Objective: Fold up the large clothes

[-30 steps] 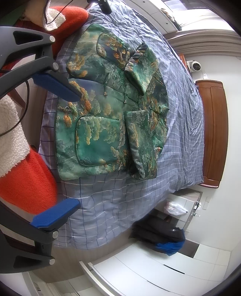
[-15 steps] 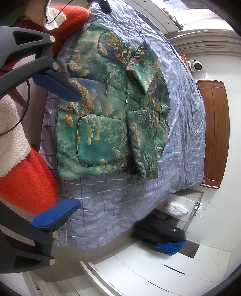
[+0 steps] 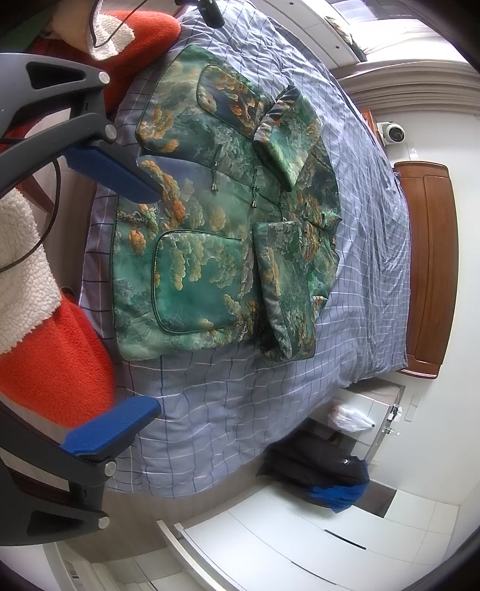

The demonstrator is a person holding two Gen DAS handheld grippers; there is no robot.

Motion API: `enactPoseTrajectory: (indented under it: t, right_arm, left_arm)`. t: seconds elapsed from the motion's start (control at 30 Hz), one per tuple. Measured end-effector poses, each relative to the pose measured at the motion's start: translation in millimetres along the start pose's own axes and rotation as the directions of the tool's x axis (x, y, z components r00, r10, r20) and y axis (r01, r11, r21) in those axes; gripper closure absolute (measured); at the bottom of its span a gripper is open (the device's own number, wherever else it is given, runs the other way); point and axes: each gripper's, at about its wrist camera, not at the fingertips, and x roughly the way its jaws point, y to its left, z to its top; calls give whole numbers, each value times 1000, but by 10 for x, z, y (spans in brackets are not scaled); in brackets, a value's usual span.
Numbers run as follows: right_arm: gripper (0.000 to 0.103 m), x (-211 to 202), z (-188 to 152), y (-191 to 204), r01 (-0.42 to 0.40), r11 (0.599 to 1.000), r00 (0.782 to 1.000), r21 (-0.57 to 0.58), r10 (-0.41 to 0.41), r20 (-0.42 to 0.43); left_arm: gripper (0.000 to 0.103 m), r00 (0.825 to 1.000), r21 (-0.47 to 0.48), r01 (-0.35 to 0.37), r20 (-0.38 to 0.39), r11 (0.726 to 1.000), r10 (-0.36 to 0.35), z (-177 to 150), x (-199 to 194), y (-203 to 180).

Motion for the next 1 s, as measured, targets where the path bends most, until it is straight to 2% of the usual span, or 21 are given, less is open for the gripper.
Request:
enactPoseTrajectory:
  t: [0.23, 0.27, 0.33, 0.4, 0.47, 0.5, 0.53, 0.57, 0.63, 0.7, 0.8, 0.87, 0.9, 0.93, 0.97, 1.0]
  right_arm:
    - [0, 24, -78, 18, -11, 1000, 1000, -8, 11, -6]
    - [0, 8, -69, 3, -15, 1000, 1000, -7, 15, 11]
    - [0, -88, 27, -102, -41, 999, 995, 12, 40, 95]
    - [0, -198, 149, -244, -89, 996, 970, 2, 87, 227]
    - [0, -216, 253, -319, -116, 992, 922, -59, 129, 364]
    - [0, -113, 327, -309, -129, 985, 901, -111, 163, 403]
    - [0, 124, 428, -251, -154, 972, 899, -179, 213, 384]
    - [0, 443, 518, -148, -193, 948, 914, -255, 268, 305]
    - [0, 997, 623, 98, -219, 915, 945, -337, 285, 161]
    - [0, 1488, 686, 400, -227, 878, 951, -422, 292, 97]
    - [1, 2238, 781, 847, -136, 813, 982, -566, 187, 33]
    - [5, 2621, 839, 975, -102, 796, 992, -596, 123, -6]
    - [22, 2764, 872, 985, -99, 802, 994, -588, 102, -28]
    - [55, 2827, 928, 935, -158, 817, 987, -554, 144, -69]
    - [74, 2785, 1035, 828, -216, 837, 976, -502, 199, -87]
    - [81, 2714, 1099, 733, -208, 860, 977, -466, 202, -64]
  left_arm:
    - [0, 1000, -1, 0, -2, 1000, 0, 5, 0, 1]
    - [0, 1000, 0, 0, -1, 1000, 0, 4, -2, 1]
    - [1, 1000, -1, 0, 3, 1000, 0, 5, -2, 3]
    - [0, 1000, -5, 5, 9, 1000, -5, -25, 3, 5]
    - [0, 1000, -13, 14, 7, 1000, -14, -72, 21, 9]
    - [0, 1000, -18, 17, 4, 1000, -17, -98, 31, 9]
    - [1, 1000, -20, 19, 1, 1000, -19, -124, 38, 9]
    - [1, 1000, -21, 18, -1, 1000, -18, -135, 44, 2]
    - [1, 1000, -24, 8, -4, 1000, -8, -142, 41, 15]
    - [1, 1000, -31, -7, -5, 999, 7, -151, 17, 47]
    - [1, 999, -53, -35, -13, 998, 35, -152, -7, 134]
    - [1, 998, -69, -50, -27, 996, 48, -157, 9, 200]
    - [1, 998, -79, -58, -37, 995, 55, -169, 26, 234]
    - [1, 997, -86, -63, -46, 994, 59, -172, 45, 261]
    - [1, 997, -93, -67, -56, 993, 62, -178, 73, 288]
    - [1, 996, -101, -69, -68, 993, 62, -182, 111, 312]
